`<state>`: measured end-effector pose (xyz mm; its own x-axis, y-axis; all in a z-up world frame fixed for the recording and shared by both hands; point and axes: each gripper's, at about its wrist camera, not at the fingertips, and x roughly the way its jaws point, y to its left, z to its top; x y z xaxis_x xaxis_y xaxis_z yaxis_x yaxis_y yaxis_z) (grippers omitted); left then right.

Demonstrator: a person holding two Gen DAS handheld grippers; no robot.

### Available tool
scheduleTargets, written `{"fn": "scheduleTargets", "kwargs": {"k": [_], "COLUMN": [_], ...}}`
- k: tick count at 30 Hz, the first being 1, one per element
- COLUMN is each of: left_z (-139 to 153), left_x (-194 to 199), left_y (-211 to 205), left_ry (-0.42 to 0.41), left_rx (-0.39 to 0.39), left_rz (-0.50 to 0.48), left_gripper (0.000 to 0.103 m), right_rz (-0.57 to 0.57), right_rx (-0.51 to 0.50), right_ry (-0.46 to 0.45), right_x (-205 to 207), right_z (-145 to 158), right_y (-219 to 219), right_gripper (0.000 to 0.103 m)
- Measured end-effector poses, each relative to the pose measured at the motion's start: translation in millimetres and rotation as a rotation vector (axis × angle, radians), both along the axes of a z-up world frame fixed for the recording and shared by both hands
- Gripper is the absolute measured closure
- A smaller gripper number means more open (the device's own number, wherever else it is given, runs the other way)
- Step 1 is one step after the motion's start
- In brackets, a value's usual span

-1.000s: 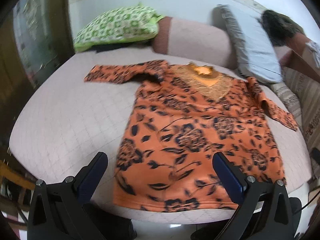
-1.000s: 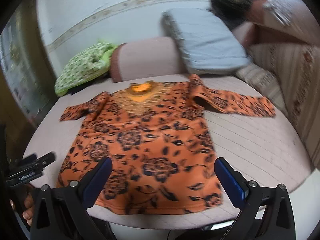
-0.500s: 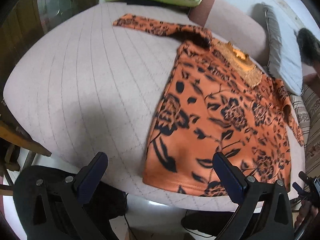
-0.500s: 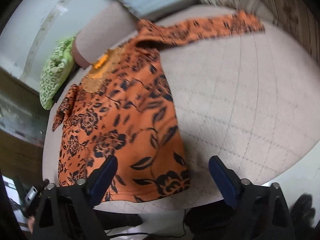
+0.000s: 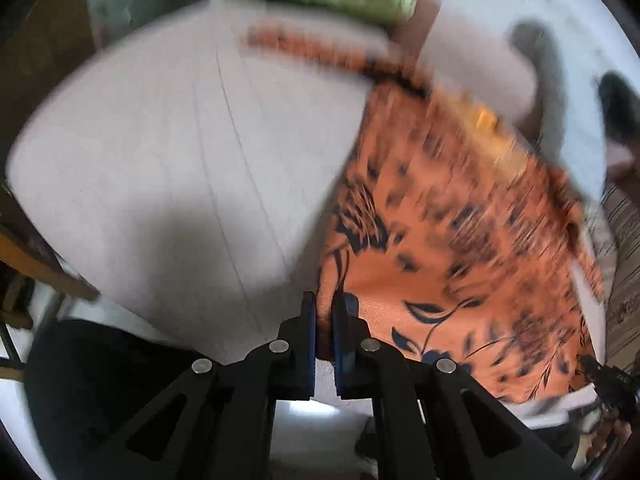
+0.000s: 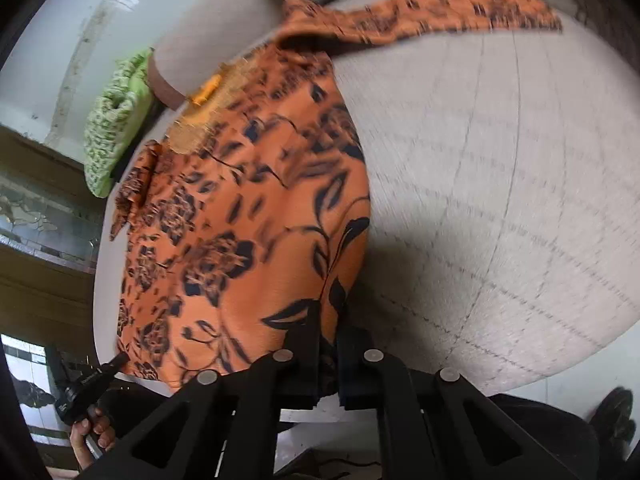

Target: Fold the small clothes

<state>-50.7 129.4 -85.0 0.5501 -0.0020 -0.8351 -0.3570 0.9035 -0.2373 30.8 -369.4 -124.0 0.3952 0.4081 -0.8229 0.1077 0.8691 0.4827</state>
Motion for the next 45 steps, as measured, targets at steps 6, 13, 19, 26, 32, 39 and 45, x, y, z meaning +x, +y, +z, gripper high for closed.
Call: {"fn": "scheduleTargets", "kwargs": {"k": [6, 13, 19, 26, 32, 39, 45], "left_z": [20.8, -39.6, 35.3, 19.0, -26.9, 0.9, -27.7], "left_x": [-28.3, -9.8, -12.0, 33.9, 57.3, 47.9, 73.9], "left_y": [-15.7, 3.5, -10.8, -54.8, -72.4, -68.0, -105.0], "left_ry": [-0.063, 0.183, -0.132, -0.134, -0.009, -0.119, 0.005], "left_rx": [0.092, 0.061, 0.221, 0.195, 0.215, 0.226, 0.339], "left_rz": [-0.003, 0.081, 0.061, -0.180, -0.238, -0.207, -0.313], "left_gripper": [0.095, 0.089, 0.032, 0.032, 0.033, 0.032, 0.030], "right_rz": [-0.029, 0.009, -0.092, 0.008, 0.078, -0.059, -0.021], "right_rx": [-0.076, -0.098, -0.127, -0.250, -0.004, 0.204, 0.133], "right_ry": [-0.196, 0.084, -0.082, -0.115, 0.070, 0.031, 0.122], "right_x": [-34.0, -24.3, -23.4, 3.1, 27.0, 4.2, 4.4], "right_z": [79.0, -7.1, 39.0, 48.8, -20.2, 17.3, -9.9], "right_y": [-3.5, -0.4, -11.9, -2.4, -6.5, -44.0, -37.4], "right_gripper": [0.099, 0.094, 0.027, 0.023, 0.097, 0.094, 0.067]}}
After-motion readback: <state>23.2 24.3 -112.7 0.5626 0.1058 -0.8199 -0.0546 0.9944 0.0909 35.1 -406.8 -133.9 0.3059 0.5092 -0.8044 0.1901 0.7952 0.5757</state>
